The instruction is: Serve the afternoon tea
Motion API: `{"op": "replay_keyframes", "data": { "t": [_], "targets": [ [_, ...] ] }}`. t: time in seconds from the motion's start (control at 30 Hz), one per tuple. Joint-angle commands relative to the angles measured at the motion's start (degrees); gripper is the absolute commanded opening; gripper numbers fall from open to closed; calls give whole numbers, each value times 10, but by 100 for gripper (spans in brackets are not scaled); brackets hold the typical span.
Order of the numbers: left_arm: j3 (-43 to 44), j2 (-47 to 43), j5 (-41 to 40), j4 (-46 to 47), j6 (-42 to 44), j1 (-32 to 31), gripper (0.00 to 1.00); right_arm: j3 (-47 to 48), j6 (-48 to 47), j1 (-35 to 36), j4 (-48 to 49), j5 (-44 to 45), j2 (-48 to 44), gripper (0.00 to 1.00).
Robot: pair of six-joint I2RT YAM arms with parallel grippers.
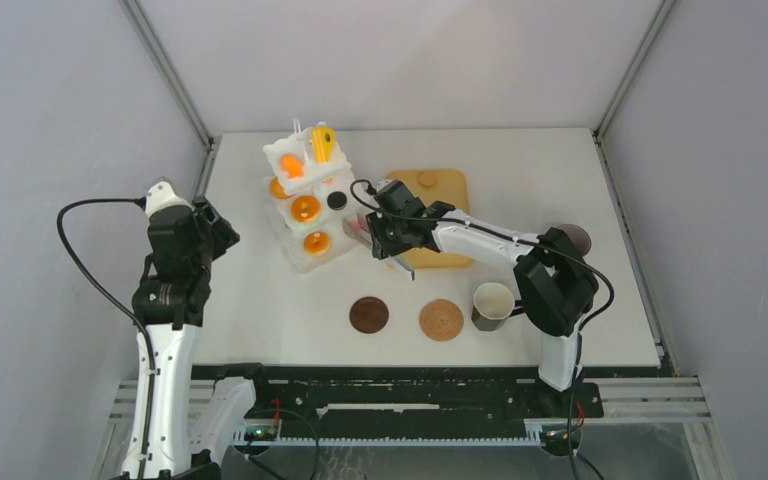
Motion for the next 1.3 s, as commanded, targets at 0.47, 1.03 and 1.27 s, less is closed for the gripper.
{"op": "replay_keyframes", "data": {
  "t": [0.47,1.03,1.27],
  "targets": [
    [-10,9,-1,12,15,4,66,30,-2,4,11,9,-29,52],
    [-11,-1,14,9,6,4,66,-53,20,-3,-3,53,-139,36],
    [-7,14,34,25,-5,4,65,-125,38,-27,0,70,-208,15]
  ]
}}
